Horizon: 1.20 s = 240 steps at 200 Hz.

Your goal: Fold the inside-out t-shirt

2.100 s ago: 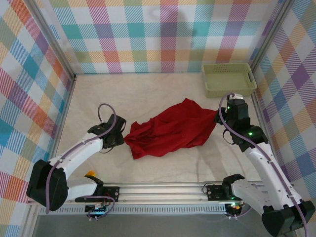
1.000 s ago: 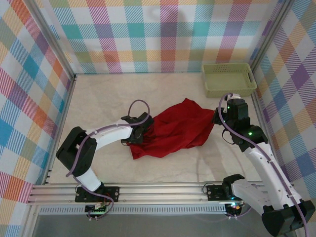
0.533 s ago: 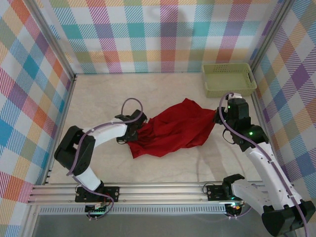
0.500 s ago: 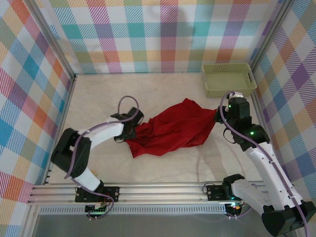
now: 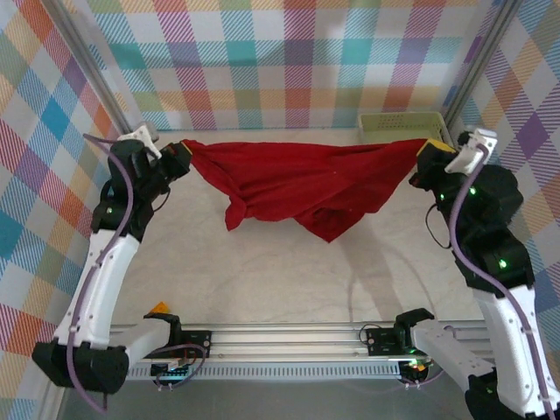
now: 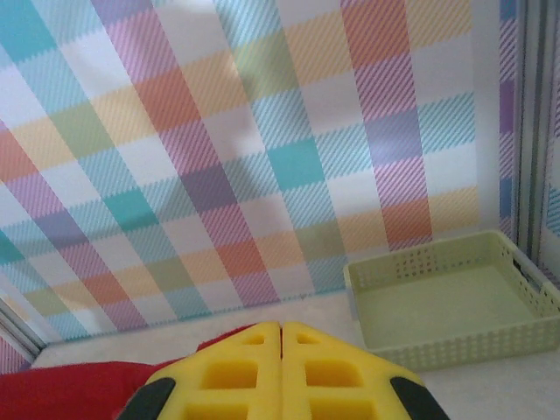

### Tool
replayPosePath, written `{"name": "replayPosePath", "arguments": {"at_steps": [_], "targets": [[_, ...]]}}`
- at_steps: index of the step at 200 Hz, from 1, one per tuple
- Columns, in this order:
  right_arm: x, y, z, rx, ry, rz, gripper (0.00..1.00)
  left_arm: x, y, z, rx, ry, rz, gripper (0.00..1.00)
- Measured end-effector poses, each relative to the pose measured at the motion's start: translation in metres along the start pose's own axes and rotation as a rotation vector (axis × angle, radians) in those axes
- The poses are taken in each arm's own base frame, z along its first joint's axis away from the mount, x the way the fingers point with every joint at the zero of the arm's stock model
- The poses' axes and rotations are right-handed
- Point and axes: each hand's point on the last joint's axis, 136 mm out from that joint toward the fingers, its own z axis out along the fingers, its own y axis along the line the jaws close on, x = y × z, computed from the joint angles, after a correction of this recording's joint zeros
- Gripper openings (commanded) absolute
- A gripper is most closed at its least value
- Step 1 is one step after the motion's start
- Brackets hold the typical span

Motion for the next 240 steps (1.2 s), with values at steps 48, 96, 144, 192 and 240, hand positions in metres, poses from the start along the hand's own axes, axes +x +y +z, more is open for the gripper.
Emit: {"name": "replayPosePath", "arguments": {"at_steps": [48, 96, 144, 192, 240], "targets": [[0.113, -0.022, 0.042, 0.066, 0.268, -0.009, 0.0, 0.128, 0.16, 0.091, -0.384, 0.417, -0.199, 0.0], [0.206, -0.048, 0.076, 0.177, 0.62, 0.006, 0.0, 0.162, 0.194, 0.101, -0.485, 0.622, -0.396, 0.0], [-0.001, -0.003, 0.035, 0.027, 0.058, 0.054, 0.0, -0.043, 0.02, 0.066, 0.047, 0.093, -0.191, 0.0], [0.02, -0.01, 0.003, -0.004, 0.037, 0.068, 0.0, -0.02, 0.011, 0.023, 0.152, 0.019, -0.146, 0.07], [0.247, -0.062, 0.028, 0.173, 0.662, 0.114, 0.0, 0.176, 0.151, 0.056, -0.225, 0.516, -0.332, 0.48]]}}
